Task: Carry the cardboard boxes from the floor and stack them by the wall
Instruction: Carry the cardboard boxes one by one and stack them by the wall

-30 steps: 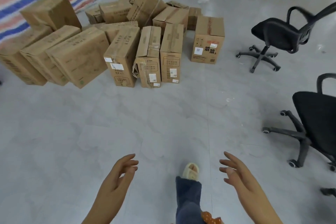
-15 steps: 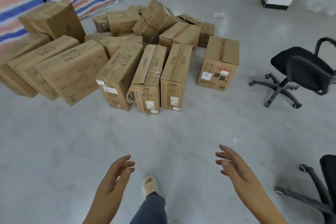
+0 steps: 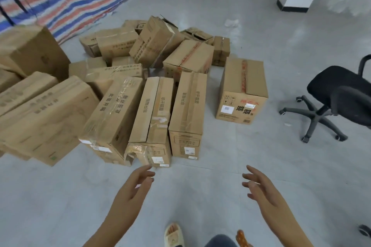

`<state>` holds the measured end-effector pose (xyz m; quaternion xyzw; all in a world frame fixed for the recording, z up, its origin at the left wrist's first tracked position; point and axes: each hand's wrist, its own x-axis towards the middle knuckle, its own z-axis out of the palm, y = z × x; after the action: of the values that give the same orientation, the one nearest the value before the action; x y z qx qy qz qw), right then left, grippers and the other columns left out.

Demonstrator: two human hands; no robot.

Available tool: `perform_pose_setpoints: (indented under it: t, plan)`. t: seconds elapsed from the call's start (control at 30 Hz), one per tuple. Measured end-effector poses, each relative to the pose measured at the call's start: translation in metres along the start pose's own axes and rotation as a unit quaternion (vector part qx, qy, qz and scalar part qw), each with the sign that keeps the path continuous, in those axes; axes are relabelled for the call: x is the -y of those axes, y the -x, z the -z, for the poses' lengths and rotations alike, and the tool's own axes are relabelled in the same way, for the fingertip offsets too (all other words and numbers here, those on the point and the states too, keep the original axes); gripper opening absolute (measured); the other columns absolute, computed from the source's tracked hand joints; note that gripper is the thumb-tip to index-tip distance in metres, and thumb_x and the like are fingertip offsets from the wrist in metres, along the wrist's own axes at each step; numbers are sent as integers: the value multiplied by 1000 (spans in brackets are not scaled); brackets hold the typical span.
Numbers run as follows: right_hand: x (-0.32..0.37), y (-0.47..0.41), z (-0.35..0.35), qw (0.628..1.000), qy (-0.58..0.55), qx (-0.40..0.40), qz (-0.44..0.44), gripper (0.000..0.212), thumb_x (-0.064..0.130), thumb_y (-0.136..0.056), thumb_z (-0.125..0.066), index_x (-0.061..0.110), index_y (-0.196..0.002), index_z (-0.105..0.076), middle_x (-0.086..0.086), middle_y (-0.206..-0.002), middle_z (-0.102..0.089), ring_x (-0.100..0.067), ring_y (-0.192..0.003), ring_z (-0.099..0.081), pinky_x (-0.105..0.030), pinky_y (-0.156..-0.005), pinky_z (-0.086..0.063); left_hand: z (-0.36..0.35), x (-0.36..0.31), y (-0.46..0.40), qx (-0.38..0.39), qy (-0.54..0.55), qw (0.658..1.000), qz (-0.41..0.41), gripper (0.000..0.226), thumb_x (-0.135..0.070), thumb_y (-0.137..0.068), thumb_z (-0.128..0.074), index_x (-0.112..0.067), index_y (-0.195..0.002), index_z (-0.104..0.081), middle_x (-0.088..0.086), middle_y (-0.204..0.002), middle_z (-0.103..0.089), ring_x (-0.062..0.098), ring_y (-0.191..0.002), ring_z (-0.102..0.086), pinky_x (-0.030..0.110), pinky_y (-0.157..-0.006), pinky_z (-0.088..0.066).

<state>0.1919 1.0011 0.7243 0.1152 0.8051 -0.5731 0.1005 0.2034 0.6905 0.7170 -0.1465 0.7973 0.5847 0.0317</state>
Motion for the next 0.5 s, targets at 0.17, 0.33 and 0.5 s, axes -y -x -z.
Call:
perform_pose_setpoints:
  t: [0.17, 0.33, 0.5]
  plan:
    - [18, -98, 5, 999, 30, 20, -34, 28, 32, -95, -48, 48, -118, -50, 16, -115, -62, -9, -110, -59, -45, -102, -45, -20, -20, -105, 7, -21, 1000, 11, 28, -14, -96, -52, -39, -108, -60, -14, -101, -69, 4, -100, -63, 24, -86, -47]
    - [10, -217, 4, 988, 83, 97, -89, 29, 34, -97, -46, 36, -127, -48, 9, -120, -58, -14, -113, -56, -41, -104, -43, -63, -8, -193, -7, -35, 997, 66, 26, -15, -97, -51, -38, -108, -58, -9, -105, -67, 7, -101, -62, 21, -85, -45]
    - [-9, -345, -7, 959, 155, 191, -139, 27, 36, -98, -45, 33, -124, -49, 13, -112, -56, -2, -97, -55, -16, -80, -43, -111, 21, -288, -22, -62, 990, 128, 22, -19, -98, -49, -32, -112, -59, -15, -110, -63, 4, -103, -58, 12, -78, -41]
